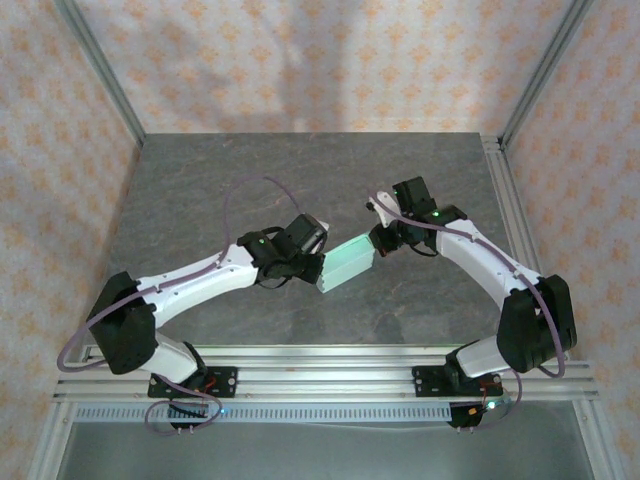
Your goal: Fold the paper box
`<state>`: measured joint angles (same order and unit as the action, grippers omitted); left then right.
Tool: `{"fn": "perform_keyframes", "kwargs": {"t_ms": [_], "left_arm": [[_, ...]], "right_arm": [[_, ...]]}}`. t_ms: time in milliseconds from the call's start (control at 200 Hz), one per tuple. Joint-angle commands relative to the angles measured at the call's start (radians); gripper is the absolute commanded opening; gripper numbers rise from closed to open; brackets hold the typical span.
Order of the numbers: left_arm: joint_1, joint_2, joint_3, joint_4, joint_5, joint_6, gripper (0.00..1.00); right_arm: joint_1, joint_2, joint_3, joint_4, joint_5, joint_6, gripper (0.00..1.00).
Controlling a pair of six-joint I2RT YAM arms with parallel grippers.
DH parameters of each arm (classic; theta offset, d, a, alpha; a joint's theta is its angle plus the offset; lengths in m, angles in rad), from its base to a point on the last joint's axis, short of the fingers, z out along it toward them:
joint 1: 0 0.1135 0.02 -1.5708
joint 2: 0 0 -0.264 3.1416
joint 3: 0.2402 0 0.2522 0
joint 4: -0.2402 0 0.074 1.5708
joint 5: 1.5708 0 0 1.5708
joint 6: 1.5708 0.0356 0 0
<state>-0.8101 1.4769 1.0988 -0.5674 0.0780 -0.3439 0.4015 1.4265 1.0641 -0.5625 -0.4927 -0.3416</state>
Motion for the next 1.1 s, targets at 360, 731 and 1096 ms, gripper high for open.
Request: {"fn": "perform_keyframes", "kwargs": {"t_ms": [360, 731, 1096], "left_arm": [[0.0, 0.033, 0.042, -0.009, 0.011, -0.004, 0.15], [-0.002, 0.026, 0.047, -0.025, 0.051, -0.099, 0.15], [-0.002, 0.001, 0.06, -0.072, 0.037, -0.117, 0.18]], "right_arm": [[0.006, -0.088, -0.108, 0.105, -0.005, 0.009, 0.0], [0.006, -0.093, -0.136, 0.143, 0.007, 0.024, 0.0], [0.007, -0.091, -0.138, 0.15, 0.017, 0.035, 0.0]]}}
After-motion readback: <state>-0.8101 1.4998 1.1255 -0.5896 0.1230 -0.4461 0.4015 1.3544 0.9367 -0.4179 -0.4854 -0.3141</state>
